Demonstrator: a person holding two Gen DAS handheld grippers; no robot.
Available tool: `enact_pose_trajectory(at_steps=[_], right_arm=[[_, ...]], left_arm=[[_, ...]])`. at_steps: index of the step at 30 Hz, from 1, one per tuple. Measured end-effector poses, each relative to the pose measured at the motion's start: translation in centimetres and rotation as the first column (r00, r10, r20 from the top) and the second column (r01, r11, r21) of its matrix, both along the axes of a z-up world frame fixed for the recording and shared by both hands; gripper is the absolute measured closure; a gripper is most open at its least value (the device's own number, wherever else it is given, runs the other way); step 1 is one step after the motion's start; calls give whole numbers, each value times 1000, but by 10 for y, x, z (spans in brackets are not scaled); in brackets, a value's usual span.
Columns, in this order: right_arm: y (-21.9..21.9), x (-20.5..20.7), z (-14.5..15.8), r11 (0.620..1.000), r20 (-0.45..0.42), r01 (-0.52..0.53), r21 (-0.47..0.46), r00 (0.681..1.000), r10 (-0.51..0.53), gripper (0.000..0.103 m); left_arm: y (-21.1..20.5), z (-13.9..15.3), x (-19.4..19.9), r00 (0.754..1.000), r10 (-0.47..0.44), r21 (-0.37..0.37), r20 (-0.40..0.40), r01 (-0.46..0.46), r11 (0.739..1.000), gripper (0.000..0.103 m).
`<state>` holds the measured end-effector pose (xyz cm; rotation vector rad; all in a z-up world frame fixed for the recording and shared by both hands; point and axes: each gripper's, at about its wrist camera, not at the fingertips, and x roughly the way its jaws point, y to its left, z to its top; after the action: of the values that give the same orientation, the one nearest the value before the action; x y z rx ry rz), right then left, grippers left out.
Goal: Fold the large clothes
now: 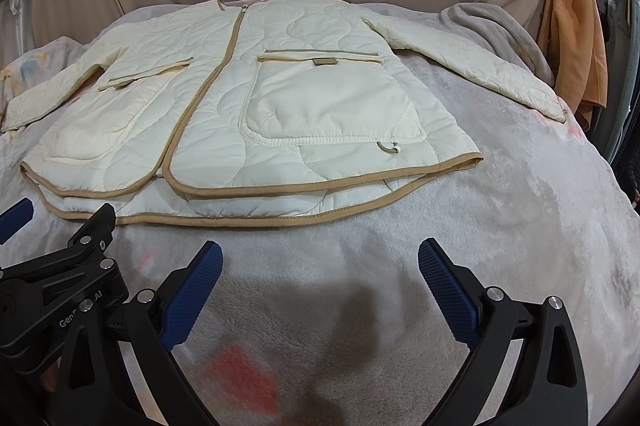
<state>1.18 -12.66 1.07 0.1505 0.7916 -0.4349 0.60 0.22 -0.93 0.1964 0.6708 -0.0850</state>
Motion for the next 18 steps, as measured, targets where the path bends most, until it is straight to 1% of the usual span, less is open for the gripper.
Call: enact_pose_trajectory(at_steps=[18], right_arm=[[0, 0, 0, 1000, -2, 0, -1, 1000, 0, 7]], left_arm=[[0, -3, -1, 1000, -1, 2, -5, 1, 1000, 5]])
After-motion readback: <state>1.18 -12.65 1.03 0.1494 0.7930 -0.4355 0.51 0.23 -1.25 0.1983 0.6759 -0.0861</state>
